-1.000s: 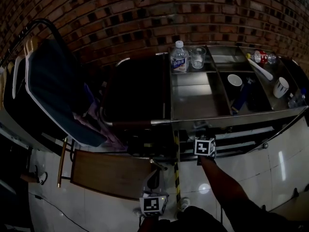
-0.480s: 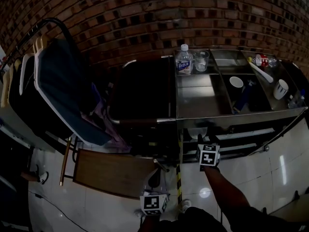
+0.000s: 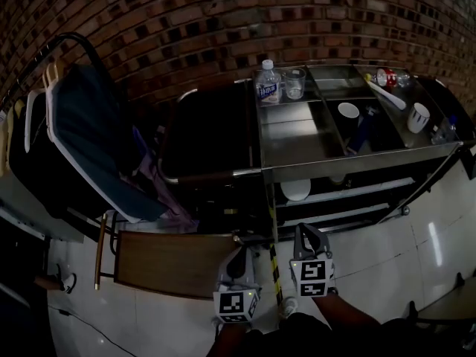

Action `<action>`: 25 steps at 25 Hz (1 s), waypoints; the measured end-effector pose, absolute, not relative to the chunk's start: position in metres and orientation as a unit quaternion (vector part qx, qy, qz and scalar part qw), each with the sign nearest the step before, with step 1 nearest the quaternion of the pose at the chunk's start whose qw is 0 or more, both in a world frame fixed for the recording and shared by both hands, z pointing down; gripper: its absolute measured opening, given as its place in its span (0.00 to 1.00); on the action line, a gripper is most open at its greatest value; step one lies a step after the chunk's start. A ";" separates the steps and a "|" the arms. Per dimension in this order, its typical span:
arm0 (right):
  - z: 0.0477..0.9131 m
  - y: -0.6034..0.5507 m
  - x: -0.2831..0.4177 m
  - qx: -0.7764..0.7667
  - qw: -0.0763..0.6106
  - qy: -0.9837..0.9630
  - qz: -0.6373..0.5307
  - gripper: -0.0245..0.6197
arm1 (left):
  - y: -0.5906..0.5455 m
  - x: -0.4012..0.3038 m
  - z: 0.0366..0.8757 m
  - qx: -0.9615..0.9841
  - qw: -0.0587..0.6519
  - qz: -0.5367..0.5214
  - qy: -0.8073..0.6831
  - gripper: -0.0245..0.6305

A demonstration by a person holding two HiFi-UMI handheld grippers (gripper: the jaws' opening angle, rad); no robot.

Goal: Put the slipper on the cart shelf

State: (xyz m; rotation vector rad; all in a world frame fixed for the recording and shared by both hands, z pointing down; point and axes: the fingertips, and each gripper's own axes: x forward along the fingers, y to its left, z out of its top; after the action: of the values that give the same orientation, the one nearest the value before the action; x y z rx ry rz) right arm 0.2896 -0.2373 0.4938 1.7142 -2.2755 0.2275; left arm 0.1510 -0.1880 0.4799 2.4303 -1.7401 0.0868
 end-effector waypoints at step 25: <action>0.466 -0.127 0.030 0.603 0.098 -0.790 0.048 0.04 | -0.139 -0.059 0.430 0.850 0.013 0.016 -0.526 0.06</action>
State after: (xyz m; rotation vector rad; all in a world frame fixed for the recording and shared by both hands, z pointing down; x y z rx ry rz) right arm 0.0298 -0.1270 0.4655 1.7838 -2.3390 0.1418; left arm -0.0591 -0.1388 0.4296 2.6491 -1.6392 0.0493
